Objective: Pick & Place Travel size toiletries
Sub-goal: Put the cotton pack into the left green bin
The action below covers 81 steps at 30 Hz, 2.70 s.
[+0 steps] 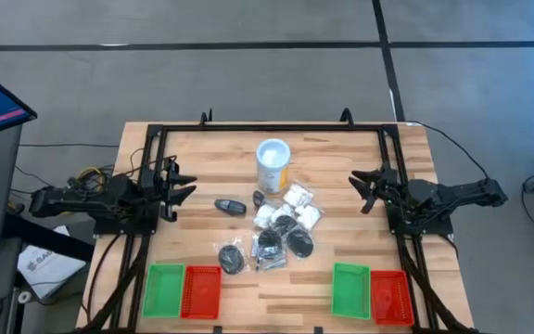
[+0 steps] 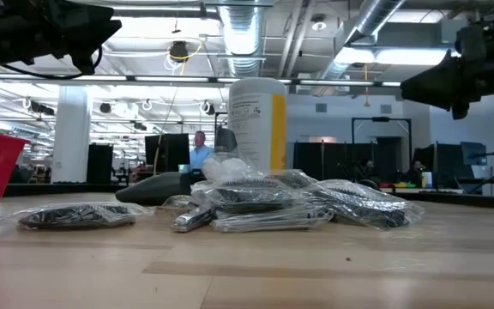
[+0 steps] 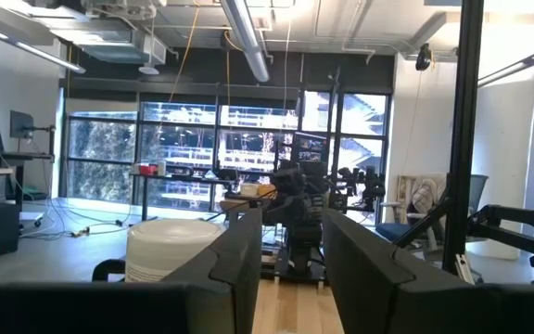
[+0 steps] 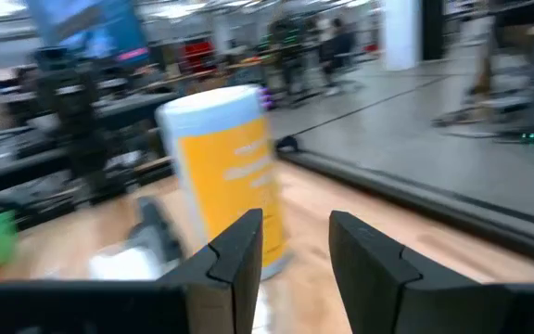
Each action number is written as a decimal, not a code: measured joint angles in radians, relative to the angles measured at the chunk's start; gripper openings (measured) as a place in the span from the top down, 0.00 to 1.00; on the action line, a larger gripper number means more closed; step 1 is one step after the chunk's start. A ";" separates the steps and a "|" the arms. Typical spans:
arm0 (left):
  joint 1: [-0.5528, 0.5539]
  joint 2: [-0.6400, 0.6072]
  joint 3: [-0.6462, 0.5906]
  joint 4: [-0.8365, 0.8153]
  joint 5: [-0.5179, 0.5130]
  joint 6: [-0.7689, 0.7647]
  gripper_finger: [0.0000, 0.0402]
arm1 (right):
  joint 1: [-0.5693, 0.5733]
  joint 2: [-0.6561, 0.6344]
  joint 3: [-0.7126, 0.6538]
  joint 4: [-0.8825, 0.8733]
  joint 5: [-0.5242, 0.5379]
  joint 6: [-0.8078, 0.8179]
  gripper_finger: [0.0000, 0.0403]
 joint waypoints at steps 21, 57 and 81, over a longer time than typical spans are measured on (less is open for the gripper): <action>0.000 0.000 0.000 0.023 0.000 0.000 0.73 | 0.001 0.314 0.066 0.013 -0.158 0.089 0.71; 0.000 0.000 0.000 0.035 0.000 -0.003 0.73 | -0.153 1.188 0.154 0.315 -0.352 0.314 0.45; 0.000 0.000 0.000 0.038 0.000 -0.003 0.73 | -0.225 1.400 0.155 0.534 -0.547 0.285 0.52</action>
